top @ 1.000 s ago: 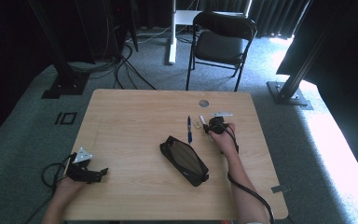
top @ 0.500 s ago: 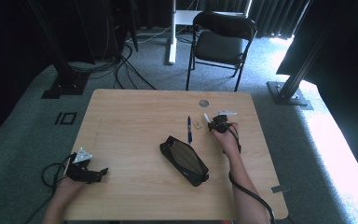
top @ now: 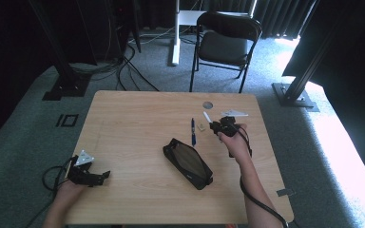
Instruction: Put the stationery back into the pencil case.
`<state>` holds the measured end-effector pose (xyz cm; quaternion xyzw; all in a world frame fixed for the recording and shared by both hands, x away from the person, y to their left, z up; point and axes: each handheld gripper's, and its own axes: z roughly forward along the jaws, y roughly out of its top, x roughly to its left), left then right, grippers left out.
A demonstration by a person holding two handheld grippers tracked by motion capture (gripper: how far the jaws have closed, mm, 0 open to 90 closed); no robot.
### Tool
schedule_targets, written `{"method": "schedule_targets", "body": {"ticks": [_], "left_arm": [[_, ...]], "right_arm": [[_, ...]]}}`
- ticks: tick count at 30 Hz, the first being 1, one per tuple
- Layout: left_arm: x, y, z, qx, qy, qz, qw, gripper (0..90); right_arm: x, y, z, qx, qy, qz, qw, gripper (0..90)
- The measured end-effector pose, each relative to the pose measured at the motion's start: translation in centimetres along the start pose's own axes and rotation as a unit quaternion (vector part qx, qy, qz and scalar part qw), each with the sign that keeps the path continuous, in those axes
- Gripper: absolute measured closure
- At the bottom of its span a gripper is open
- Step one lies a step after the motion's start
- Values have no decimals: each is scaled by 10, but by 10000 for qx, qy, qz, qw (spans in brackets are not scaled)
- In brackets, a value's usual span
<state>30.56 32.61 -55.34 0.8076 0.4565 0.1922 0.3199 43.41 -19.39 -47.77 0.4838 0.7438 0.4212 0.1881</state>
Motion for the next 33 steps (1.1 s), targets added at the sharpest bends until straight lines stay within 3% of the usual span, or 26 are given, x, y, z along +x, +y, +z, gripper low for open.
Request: {"method": "schedule_targets", "body": {"ticks": [8,11,15,21,22,25,27,28,33], "left_arm": [[0,0,0,-2,-1,-2,10000,21],[0,0,0,0,-1,0,10000,21],[0,0,0,-4,-1,-1,10000,21],[0,0,0,-5,-1,-3,10000,21],[0,0,0,-5,-1,-3,10000,21],[0,0,0,3,7,-3,10000,21],[0,0,0,-2,17,-17,10000,21],[0,0,0,-2,18,-18,10000,21],[0,0,0,-3,18,-18,10000,21]], "right_arm": [[25,2,-26,-200,345,-112,9991,785],[43,3,-36,-157,541,-321,9979,785],[62,2,-43,-196,733,-408,9963,785],[83,-3,-47,-152,933,-585,9938,785],[91,-7,-46,-85,991,-714,9925,785],[100,-11,-45,41,1126,-747,9908,784],[102,-13,-44,96,1111,-775,9907,785],[105,-15,-43,170,1240,-745,9893,784],[109,-24,-39,357,1176,-878,9885,784]]}}
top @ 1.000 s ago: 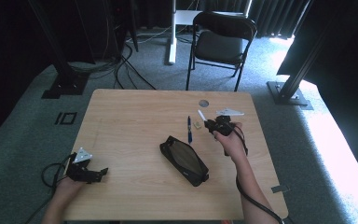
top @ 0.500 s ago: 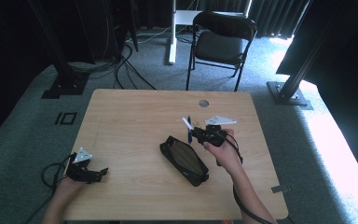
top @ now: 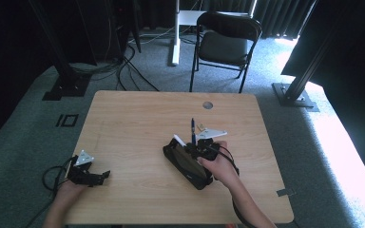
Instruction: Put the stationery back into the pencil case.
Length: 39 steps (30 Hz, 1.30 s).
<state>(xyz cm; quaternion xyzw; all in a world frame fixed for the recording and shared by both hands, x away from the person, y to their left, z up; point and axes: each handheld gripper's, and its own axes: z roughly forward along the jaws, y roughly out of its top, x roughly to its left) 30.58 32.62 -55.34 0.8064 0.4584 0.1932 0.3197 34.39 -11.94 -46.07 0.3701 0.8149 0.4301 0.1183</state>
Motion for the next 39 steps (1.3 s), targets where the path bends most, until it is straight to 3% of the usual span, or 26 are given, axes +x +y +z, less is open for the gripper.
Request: {"method": "schedule_targets", "body": {"ticks": [11,18,25,34,39], "left_arm": [[0,0,0,1,-1,1,10000,21],[0,0,0,1,0,1,10000,21],[0,0,0,-3,0,-3,10000,21],[0,0,0,-2,1,-2,10000,21],[0,0,0,-2,1,-2,10000,21]], "right_arm": [[6,-10,17,397,-163,-207,9989,785],[15,-10,29,871,-249,-423,9950,785],[18,-9,40,1143,-333,-470,9918,784],[18,-12,50,1336,-276,-526,9893,776],[17,-11,45,1282,-167,-471,9905,731]]}}
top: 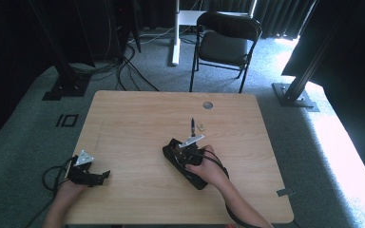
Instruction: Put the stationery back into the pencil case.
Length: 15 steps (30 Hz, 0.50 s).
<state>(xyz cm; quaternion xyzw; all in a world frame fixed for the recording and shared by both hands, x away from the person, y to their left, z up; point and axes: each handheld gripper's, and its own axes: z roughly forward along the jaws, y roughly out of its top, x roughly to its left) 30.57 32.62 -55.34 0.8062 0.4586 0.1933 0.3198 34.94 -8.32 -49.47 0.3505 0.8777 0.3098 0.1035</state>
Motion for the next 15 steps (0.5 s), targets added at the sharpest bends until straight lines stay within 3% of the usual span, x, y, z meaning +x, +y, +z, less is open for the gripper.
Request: {"method": "schedule_targets", "body": {"ticks": [8,10,15], "left_arm": [[0,0,0,1,0,2,10000,21],[0,0,0,2,-1,2,10000,21],[0,0,0,-5,2,-3,10000,21]], "right_arm": [[-9,3,-31,-554,113,130,9983,710],[-17,5,-49,-888,120,262,9956,706],[-34,9,-66,-1277,-102,366,9911,693]]}}
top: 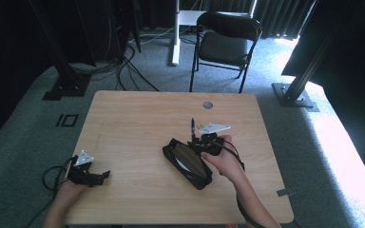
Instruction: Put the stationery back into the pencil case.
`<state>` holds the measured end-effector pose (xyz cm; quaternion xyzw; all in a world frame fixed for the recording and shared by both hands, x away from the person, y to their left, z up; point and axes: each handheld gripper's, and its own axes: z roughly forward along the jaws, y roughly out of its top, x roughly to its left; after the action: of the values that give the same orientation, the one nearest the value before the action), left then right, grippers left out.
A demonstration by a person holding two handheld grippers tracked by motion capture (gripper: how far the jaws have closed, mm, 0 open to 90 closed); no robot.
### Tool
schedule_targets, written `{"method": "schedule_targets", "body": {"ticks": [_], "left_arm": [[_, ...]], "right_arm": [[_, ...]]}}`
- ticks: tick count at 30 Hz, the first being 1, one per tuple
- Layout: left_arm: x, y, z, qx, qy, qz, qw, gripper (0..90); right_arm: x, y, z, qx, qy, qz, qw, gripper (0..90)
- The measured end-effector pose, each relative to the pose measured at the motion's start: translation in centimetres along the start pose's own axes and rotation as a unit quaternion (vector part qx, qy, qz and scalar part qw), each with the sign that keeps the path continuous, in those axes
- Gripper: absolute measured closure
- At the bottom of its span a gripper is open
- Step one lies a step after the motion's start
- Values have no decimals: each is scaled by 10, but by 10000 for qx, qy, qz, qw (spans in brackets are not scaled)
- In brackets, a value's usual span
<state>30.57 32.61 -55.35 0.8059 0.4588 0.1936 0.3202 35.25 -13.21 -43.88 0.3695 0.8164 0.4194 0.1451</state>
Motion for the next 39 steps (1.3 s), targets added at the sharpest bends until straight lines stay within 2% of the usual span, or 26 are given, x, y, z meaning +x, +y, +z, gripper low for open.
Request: {"method": "schedule_targets", "body": {"ticks": [6,8,11,16,19,25,29,39], "left_arm": [[0,0,0,4,-3,3,10000,21],[0,0,0,5,-3,4,10000,21],[0,0,0,5,-3,2,10000,21],[0,0,0,6,-3,2,10000,21],[0,0,0,5,-3,1,10000,21],[0,0,0,4,-3,2,10000,21],[0,0,0,4,-3,2,10000,21],[0,0,0,4,-3,3,10000,21]], "right_arm": [[-20,2,3,-140,-318,46,9994,674],[-32,1,11,-155,-442,166,9988,675],[-44,1,20,-170,-590,197,9979,674],[-68,-4,40,-262,-637,426,9967,659],[-78,-5,52,-170,-723,477,9961,650],[-94,-5,72,-9,-841,555,9949,642],[-105,-7,86,89,-949,704,9930,631],[-119,-17,109,247,-1054,984,9892,622]]}}
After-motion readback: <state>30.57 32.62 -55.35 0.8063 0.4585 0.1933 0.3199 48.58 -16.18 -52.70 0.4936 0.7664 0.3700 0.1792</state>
